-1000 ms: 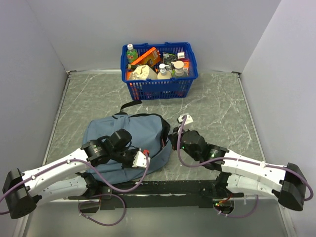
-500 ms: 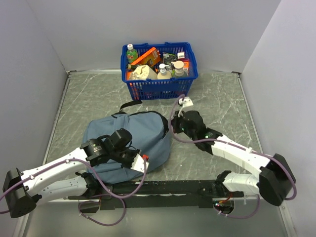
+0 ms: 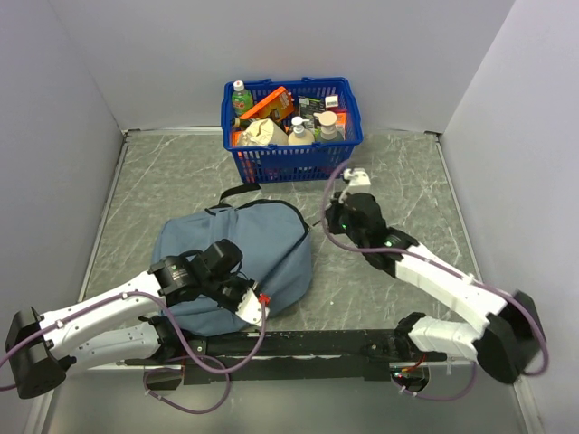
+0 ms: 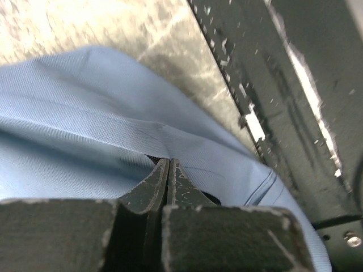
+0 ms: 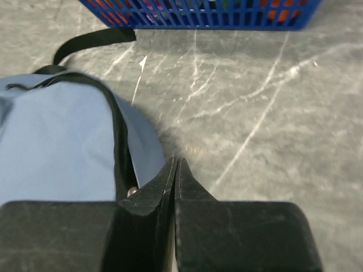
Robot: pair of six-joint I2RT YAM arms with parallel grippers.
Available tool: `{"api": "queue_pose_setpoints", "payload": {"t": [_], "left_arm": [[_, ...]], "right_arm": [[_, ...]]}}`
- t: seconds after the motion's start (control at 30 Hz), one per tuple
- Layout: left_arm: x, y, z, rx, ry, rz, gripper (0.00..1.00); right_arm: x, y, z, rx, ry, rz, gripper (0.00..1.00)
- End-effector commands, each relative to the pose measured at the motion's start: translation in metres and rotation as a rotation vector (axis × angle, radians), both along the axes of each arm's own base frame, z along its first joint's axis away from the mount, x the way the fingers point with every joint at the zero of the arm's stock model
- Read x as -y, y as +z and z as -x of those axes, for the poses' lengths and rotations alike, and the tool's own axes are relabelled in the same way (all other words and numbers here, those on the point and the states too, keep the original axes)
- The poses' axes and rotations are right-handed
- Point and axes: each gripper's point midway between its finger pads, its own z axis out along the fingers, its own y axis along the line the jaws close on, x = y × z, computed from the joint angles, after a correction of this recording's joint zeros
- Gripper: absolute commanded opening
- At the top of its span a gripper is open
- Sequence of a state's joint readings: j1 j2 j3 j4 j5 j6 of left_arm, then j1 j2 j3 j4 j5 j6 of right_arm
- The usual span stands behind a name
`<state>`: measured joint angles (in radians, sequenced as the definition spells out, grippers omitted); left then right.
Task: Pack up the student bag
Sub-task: Zip the student bag at the center of the board.
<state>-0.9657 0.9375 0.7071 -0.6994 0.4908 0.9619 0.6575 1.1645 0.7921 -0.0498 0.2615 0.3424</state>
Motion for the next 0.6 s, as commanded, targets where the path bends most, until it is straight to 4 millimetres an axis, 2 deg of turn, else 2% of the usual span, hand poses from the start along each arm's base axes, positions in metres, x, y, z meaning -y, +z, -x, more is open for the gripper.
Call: {"api": "queue_pose_setpoints", "payload": {"t": [0.0,0.03,0.23,0.3,0.37,0.4,0.43,0.47,0.5,0.53,0.57], "left_arm": [[-0.027,-0.021,-0.003,0.053,-0.025,-0.143,0.01],[-0.028,-0.02,-0.006,0.081,-0.047,-0.154,0.01],[-0.028,-0.006,-0.036,0.234,-0.074,-0.193,0.01],[-0.024,0.004,-0.042,0.262,-0.07,-0.173,0.01],[-0.02,0.016,-0.039,0.243,-0.066,-0.147,0.01],[-0.019,0.02,-0.034,0.209,-0.048,-0.133,0.01],[-0.017,0.024,-0.027,0.172,-0.049,-0.113,0.01],[-0.021,0.028,-0.021,0.148,-0.044,-0.114,0.01],[-0.025,0.027,-0.014,0.127,-0.052,-0.124,0.01],[-0.03,0.027,-0.011,0.126,-0.058,-0.138,0.01],[-0.038,0.026,-0.007,0.137,-0.061,-0.146,0.01]], "right_arm": [[0.06,0.032,0.006,0.092,-0.233,-0.006,0.0],[0.064,0.034,0.014,0.093,-0.232,-0.028,0.0],[0.05,0.004,0.062,-0.031,-0.119,-0.078,0.0],[0.032,-0.01,0.08,-0.086,-0.037,-0.105,0.0],[0.016,-0.018,0.088,-0.124,0.017,-0.138,0.0],[0.01,-0.029,0.089,-0.171,0.016,-0.16,0.0],[-0.005,-0.025,0.088,-0.179,0.076,-0.22,0.29],[-0.012,-0.025,0.087,-0.194,0.095,-0.255,0.44],[-0.014,-0.031,0.079,-0.231,0.078,-0.294,0.53],[-0.028,-0.021,0.078,-0.237,0.132,-0.359,0.62],[-0.032,-0.021,0.074,-0.253,0.133,-0.385,0.66]]}}
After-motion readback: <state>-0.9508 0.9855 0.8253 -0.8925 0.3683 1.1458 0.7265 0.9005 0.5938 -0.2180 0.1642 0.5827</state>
